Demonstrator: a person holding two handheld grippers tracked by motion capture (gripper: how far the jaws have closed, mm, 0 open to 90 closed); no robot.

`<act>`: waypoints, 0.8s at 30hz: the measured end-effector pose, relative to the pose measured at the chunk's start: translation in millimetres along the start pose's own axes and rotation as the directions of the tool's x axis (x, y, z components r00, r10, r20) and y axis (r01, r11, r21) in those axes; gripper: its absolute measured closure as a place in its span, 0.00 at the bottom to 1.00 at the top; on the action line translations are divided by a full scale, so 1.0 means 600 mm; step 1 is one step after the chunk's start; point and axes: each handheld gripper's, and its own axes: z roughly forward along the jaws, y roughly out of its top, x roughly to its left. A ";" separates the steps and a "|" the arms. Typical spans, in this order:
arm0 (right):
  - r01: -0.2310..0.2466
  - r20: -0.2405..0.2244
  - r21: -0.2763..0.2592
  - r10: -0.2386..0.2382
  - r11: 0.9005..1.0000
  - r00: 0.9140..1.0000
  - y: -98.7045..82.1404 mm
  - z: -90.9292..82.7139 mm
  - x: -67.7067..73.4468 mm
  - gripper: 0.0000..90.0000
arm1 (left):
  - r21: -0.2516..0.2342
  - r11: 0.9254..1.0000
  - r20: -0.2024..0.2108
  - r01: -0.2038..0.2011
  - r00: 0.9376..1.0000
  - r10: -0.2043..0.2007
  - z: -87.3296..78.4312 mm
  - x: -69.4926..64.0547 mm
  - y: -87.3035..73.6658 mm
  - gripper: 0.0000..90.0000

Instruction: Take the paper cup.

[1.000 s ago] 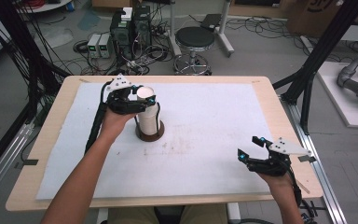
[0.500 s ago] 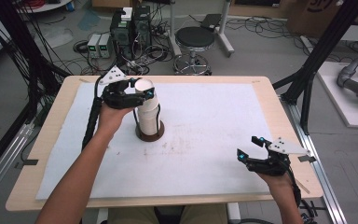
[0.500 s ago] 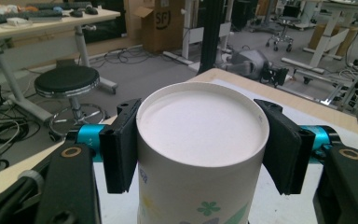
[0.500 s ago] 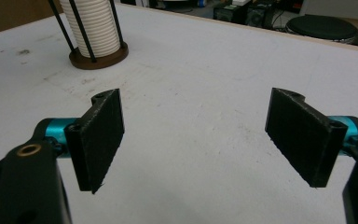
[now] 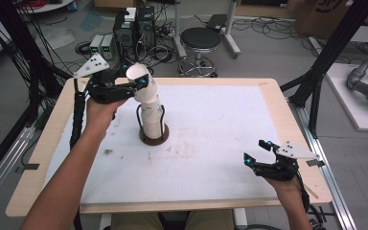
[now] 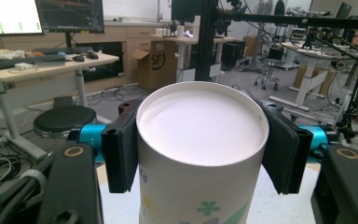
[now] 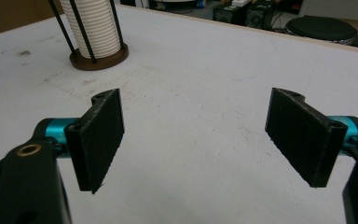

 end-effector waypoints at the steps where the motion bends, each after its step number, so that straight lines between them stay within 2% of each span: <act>1: 0.002 0.001 0.000 -0.002 1.000 1.000 0.000 0.000 0.000 0.22 | 0.000 1.000 -0.001 -0.008 1.000 0.008 -0.006 -0.001 0.003 0.41; 4: 0.003 -0.001 -0.001 -0.003 1.000 1.000 0.001 0.000 0.001 0.22 | -0.015 1.000 -0.007 -0.018 1.000 0.018 -0.024 -0.005 0.010 0.41; 11: 0.012 -0.006 -0.006 -0.012 1.000 1.000 0.002 0.000 0.003 0.22 | -0.011 1.000 -0.006 -0.030 1.000 0.029 -0.056 -0.010 0.012 0.41; 16: 0.009 -0.015 0.000 -0.009 1.000 1.000 0.002 0.001 0.007 0.22 | 0.010 0.999 -0.008 -0.038 0.999 0.038 -0.087 -0.016 -0.011 0.41; 24: 0.021 -0.026 0.002 -0.021 1.000 0.999 0.005 0.009 0.009 0.22 | 0.021 1.000 0.000 -0.023 1.000 0.023 -0.122 -0.018 -0.064 0.41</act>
